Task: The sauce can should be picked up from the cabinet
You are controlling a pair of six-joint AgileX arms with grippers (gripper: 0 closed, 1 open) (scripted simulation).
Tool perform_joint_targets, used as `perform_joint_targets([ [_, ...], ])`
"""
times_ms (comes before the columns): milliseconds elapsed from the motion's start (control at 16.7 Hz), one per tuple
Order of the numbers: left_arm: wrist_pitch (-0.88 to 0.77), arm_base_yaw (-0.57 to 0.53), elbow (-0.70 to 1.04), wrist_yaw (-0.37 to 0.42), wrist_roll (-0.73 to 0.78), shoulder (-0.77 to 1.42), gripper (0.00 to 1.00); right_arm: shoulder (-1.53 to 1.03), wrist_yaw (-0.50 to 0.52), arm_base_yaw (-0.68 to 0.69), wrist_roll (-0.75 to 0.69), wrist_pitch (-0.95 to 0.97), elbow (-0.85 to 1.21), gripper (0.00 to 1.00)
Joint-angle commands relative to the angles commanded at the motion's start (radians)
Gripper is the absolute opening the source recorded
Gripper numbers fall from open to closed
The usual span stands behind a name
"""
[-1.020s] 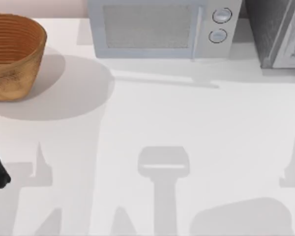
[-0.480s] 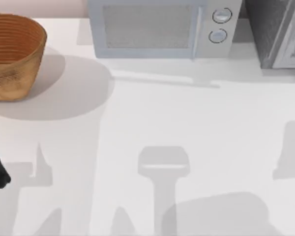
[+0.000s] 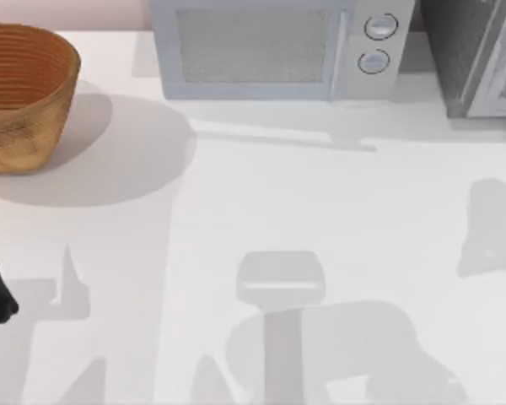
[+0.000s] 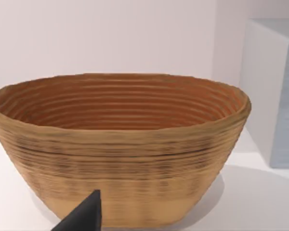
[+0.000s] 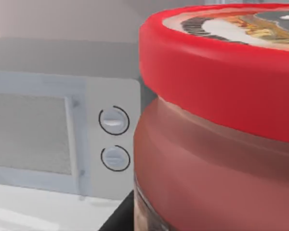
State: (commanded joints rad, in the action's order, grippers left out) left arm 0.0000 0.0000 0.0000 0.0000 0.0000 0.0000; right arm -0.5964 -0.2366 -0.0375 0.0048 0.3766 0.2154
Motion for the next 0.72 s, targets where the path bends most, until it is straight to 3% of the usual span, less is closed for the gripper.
perform_joint_targets([
  [720,0.000,0.000,0.000,0.000,0.000,0.000,1.00,-0.506,-0.208,-0.030,0.003,0.323,0.183,0.00],
])
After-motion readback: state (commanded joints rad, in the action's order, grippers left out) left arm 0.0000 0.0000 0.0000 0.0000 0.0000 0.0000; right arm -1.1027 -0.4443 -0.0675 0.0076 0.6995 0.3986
